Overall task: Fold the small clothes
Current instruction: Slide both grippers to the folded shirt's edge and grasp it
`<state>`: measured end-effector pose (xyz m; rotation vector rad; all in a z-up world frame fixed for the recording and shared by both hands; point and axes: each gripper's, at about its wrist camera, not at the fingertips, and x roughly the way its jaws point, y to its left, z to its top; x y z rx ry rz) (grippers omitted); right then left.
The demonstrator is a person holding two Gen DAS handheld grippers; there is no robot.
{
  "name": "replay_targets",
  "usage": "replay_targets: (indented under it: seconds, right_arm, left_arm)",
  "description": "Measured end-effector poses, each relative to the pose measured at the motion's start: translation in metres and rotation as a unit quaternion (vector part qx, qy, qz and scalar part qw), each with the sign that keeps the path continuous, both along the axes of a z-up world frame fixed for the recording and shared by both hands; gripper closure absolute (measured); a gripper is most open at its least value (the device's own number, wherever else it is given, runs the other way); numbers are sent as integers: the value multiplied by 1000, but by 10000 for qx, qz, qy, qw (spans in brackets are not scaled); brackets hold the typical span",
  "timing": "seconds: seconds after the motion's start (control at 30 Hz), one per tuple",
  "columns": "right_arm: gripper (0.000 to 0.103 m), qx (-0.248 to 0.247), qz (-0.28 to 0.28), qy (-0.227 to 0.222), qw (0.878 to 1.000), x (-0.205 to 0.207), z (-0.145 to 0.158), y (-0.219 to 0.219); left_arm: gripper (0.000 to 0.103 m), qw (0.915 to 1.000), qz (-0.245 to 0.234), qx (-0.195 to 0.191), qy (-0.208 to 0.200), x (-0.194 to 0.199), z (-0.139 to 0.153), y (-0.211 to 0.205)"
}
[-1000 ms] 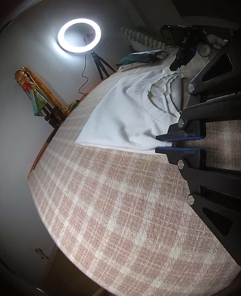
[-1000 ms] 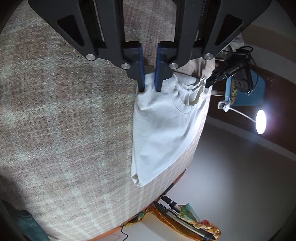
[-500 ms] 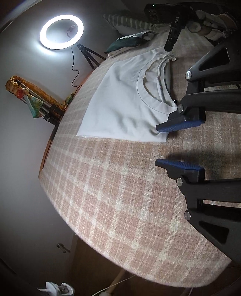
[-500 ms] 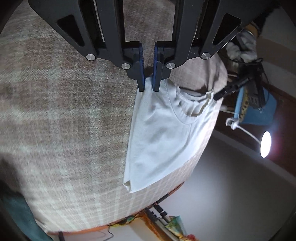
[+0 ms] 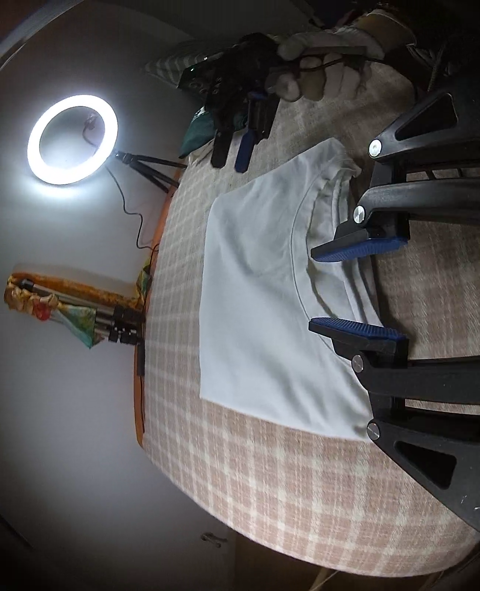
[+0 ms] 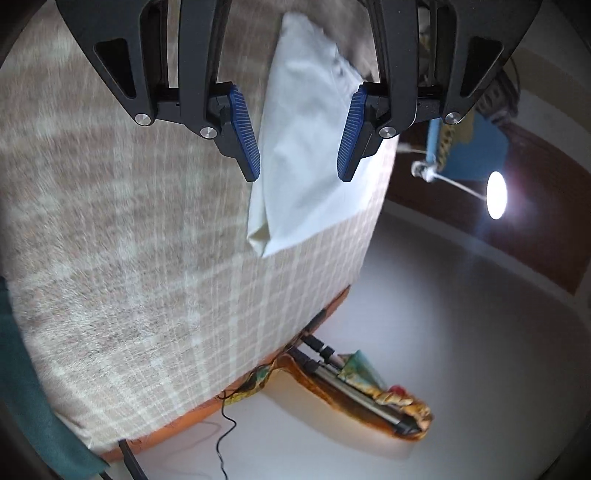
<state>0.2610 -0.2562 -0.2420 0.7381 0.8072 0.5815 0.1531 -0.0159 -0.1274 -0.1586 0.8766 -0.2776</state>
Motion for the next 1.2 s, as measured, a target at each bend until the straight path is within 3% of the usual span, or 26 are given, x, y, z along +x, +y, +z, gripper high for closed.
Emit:
replay_targets:
  seconds: [0.2, 0.33, 0.5, 0.57, 0.8, 1.03, 1.13, 1.2]
  right_arm:
    - [60, 300, 91, 303, 9990, 43, -13, 8]
    - [81, 602, 298, 493, 9965, 60, -23, 16]
    - [83, 959, 351, 485, 9936, 69, -28, 17]
    - [91, 981, 273, 440, 9938, 71, -28, 17]
    - [97, 890, -312, 369, 9949, 79, -32, 12]
    - [93, -137, -992, 347, 9944, 66, -10, 4]
    - [93, 6, -955, 282, 9950, 56, -1, -7]
    - [90, -19, -819, 232, 9964, 47, 6, -9]
  left_arm:
    - [72, 9992, -402, 42, 55, 16, -11, -38]
    - [72, 9981, -562, 98, 248, 21, -26, -50]
    - [72, 9973, -582, 71, 435, 25, -39, -51]
    - [72, 9973, -573, 54, 453, 24, -40, -52]
    - [71, 9971, -608, 115, 435, 23, -40, -53]
    - [71, 9969, -625, -34, 483, 16, -33, -43]
    - [70, 9968, -646, -220, 423, 6, -21, -32]
    - [62, 9974, -583, -299, 290, -3, -10, -19]
